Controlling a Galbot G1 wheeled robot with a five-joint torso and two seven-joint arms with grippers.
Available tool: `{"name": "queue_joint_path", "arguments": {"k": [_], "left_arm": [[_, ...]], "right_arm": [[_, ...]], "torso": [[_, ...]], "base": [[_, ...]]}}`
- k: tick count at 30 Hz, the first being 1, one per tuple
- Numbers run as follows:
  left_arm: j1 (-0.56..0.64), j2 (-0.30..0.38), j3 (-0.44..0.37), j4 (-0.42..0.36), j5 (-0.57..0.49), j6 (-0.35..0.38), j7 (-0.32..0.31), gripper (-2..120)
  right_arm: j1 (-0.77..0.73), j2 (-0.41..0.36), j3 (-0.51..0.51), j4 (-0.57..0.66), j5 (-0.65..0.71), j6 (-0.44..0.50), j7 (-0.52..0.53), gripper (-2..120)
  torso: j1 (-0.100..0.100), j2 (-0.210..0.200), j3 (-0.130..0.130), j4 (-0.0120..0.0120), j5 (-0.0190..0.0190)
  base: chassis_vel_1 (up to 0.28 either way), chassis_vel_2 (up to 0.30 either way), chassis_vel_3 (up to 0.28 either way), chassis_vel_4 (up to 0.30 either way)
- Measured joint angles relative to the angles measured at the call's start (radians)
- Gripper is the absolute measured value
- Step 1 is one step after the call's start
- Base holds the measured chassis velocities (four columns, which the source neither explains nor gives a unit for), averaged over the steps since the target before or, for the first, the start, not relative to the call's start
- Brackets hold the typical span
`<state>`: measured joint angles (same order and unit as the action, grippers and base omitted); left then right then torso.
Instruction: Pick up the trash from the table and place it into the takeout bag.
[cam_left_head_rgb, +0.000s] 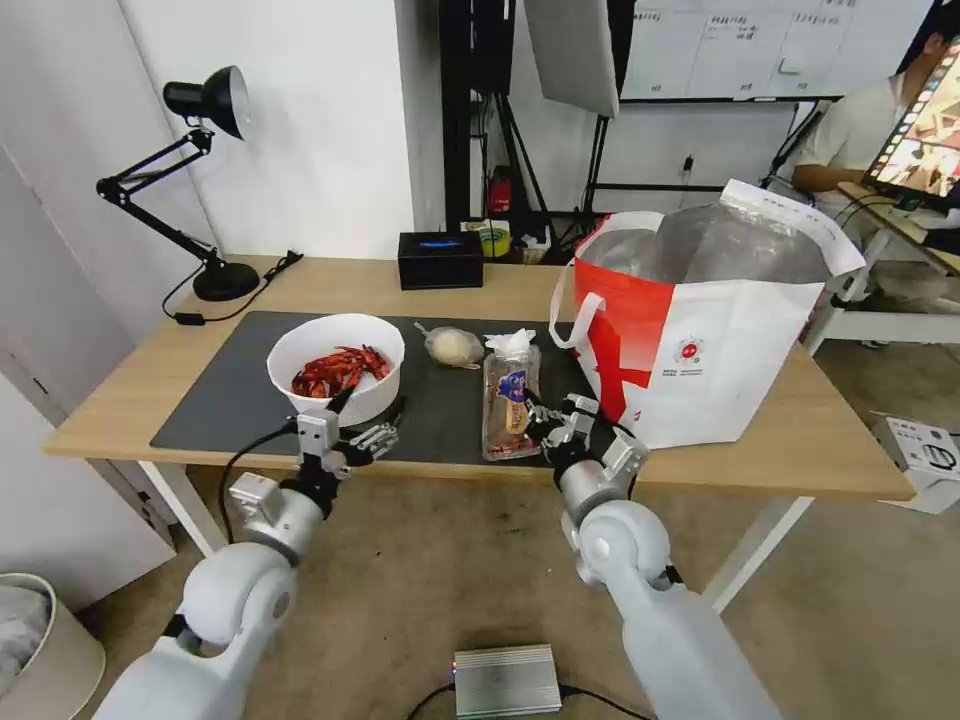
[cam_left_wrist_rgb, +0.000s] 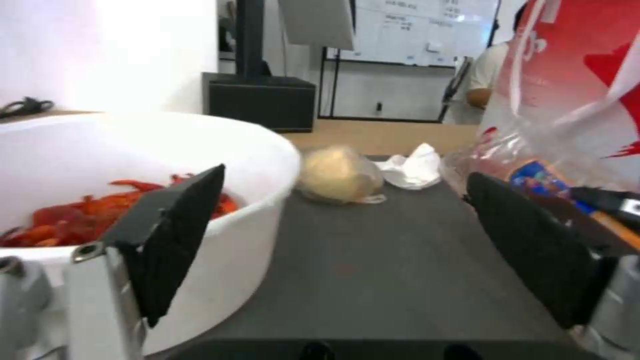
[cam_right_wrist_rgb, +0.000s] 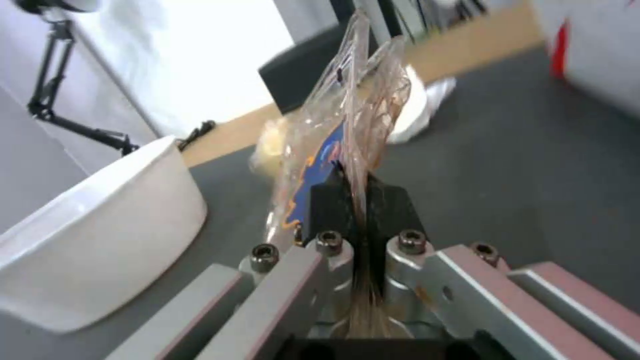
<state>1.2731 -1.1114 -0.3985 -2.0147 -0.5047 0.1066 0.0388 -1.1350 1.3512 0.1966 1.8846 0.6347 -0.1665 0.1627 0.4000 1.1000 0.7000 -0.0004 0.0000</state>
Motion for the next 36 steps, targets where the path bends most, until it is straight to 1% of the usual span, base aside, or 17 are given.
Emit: {"name": "queue_joint_path", "arguments": {"k": [1,2,3,6,10,16,18,23,26,27,29,30,33,34,36], "left_arm": [[0.003,-0.001,0.0,0.001,-0.002,0.0,0.0,99],[0.009,-0.002,-0.005,0.001,-0.004,0.0,0.001,100],[0.009,-0.002,-0.005,0.001,-0.004,0.0,0.001,100],[0.035,-0.007,-0.041,-0.003,-0.008,-0.001,0.002,100],[0.053,-0.011,-0.071,-0.013,-0.016,-0.003,0.004,100],[0.071,-0.018,-0.098,-0.027,-0.021,-0.005,0.006,100],[0.076,-0.023,-0.105,-0.031,-0.021,-0.006,0.007,100],[0.079,-0.027,-0.107,-0.032,-0.02,-0.006,0.007,100],[0.076,-0.027,-0.106,-0.027,-0.018,-0.006,0.008,100],[0.076,-0.027,-0.106,-0.027,-0.018,-0.006,0.008,100],[0.071,-0.028,-0.1,-0.019,-0.013,-0.006,0.008,100],[0.071,-0.028,-0.1,-0.019,-0.013,-0.006,0.008,100],[0.07,-0.032,-0.094,-0.012,-0.001,-0.006,0.008,100],[0.07,-0.032,-0.094,-0.012,-0.001,-0.006,0.008,100],[0.073,-0.036,-0.092,-0.008,0.007,-0.006,0.009,100]], "right_arm": [[-0.023,-0.008,0.004,0.019,-0.031,0.019,-0.022,0],[-0.043,-0.016,0.004,0.036,-0.058,0.04,-0.042,0],[-0.043,-0.016,0.004,0.036,-0.058,0.04,-0.042,0],[-0.083,-0.038,0.004,0.081,-0.12,0.088,-0.085,0],[-0.107,-0.057,0.005,0.108,-0.155,0.117,-0.102,0],[-0.138,-0.086,0.025,0.166,-0.163,0.151,-0.114,0],[-0.146,-0.1,0.047,0.211,-0.141,0.154,-0.114,0],[-0.147,-0.119,0.087,0.264,-0.089,0.154,-0.11,0],[-0.121,-0.138,0.143,0.306,-0.001,0.134,-0.089,0],[-0.121,-0.138,0.143,0.306,-0.001,0.134,-0.089,0],[-0.091,-0.149,0.181,0.327,0.059,0.117,-0.07,0],[-0.091,-0.149,0.181,0.327,0.059,0.117,-0.07,0],[-0.036,-0.169,0.24,0.355,0.17,0.088,-0.041,0],[-0.036,-0.169,0.24,0.355,0.17,0.088,-0.041,0],[-0.003,-0.18,0.27,0.361,0.232,0.081,-0.025,0]], "torso": [[0.0,0.0,0.0,-0.0005,0.0],[0.0,0.0,0.0,-0.0001,0.0],[0.0,0.0,0.0,-0.0001,0.0],[0.0,0.0,0.0,0.0004,0.0],[0.0,0.0,0.0,0.0003,0.0002],[0.0,0.0,0.0,0.0004,0.0001],[0.0,0.0,0.0,0.0003,0.0001],[0.0,0.0,0.0,0.0004,0.0001],[0.0,0.0,0.0,0.0003,0.0002],[0.0,0.0,0.0,0.0003,0.0002],[0.0,0.0,0.0,0.0003,0.0001],[0.0,0.0,0.0,0.0003,0.0001],[0.0,0.0,0.0,0.0002,0.0003],[0.0,0.0,0.0,0.0002,0.0003],[0.0,0.0,0.0,0.0003,0.0]], "base": [[0.0,0.0,0.0,0.0],[0.0,0.0,0.0,0.0],[0.0,0.0,0.0,0.0],[0.0,0.0,0.0,0.0],[0.0,0.0,0.0,0.0],[0.0,0.0,0.0,0.0],[0.0,0.0,0.0,0.0],[0.0,0.0,0.0,0.0],[0.0,0.0,0.0,0.0],[0.0,0.0,0.0,0.0],[0.0,0.0,0.0,0.0],[0.0,0.0,0.0,0.0],[0.0,0.0,0.0,0.0],[0.0,0.0,0.0,0.0],[0.0,0.0,0.0,0.0]]}}
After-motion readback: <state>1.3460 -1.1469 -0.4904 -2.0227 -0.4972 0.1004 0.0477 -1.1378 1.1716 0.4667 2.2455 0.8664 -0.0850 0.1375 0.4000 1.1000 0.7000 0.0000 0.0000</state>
